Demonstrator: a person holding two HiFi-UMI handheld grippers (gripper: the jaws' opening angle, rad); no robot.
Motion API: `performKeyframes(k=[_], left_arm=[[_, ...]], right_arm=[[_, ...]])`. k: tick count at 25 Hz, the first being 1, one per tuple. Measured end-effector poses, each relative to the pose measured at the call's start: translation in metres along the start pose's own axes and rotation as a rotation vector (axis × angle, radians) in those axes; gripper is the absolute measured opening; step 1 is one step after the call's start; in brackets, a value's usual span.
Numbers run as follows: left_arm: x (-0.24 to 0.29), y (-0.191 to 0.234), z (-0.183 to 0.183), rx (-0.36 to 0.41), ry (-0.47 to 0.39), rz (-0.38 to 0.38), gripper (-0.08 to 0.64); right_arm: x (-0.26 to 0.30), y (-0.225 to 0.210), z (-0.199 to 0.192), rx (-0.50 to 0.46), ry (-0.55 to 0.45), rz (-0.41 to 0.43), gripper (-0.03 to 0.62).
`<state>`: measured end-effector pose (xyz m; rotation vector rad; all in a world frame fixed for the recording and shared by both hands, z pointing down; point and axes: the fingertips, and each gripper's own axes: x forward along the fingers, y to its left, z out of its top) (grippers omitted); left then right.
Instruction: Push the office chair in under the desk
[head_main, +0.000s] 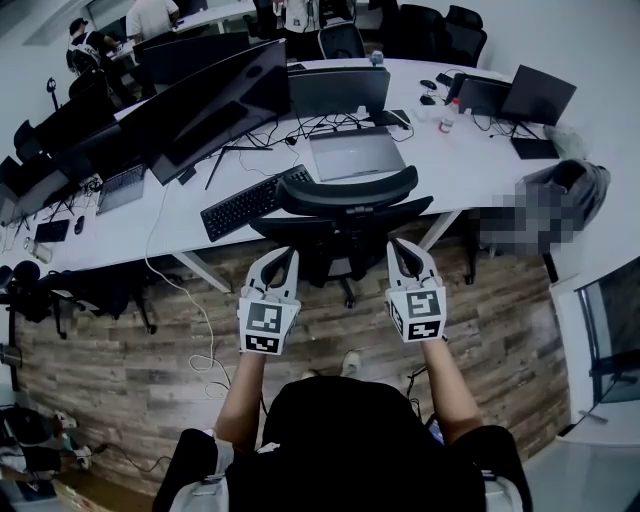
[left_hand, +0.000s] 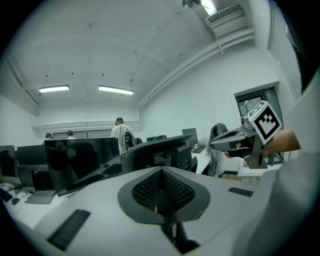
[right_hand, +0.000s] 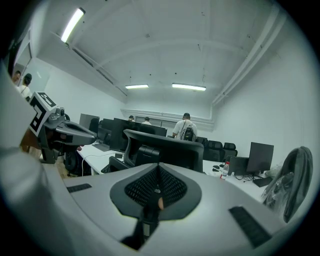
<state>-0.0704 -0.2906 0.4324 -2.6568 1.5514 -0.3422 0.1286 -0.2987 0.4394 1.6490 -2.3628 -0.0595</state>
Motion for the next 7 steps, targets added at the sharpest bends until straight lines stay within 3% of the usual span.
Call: performKeyframes(k=[7], left_arm=[[0.0039, 0.0023, 0.0083, -0.005, -0.028, 0.021, 0.015]], right_arm=[[0.0028, -0.0026, -0.0015, -0.003, 0.004, 0.002, 0.025]])
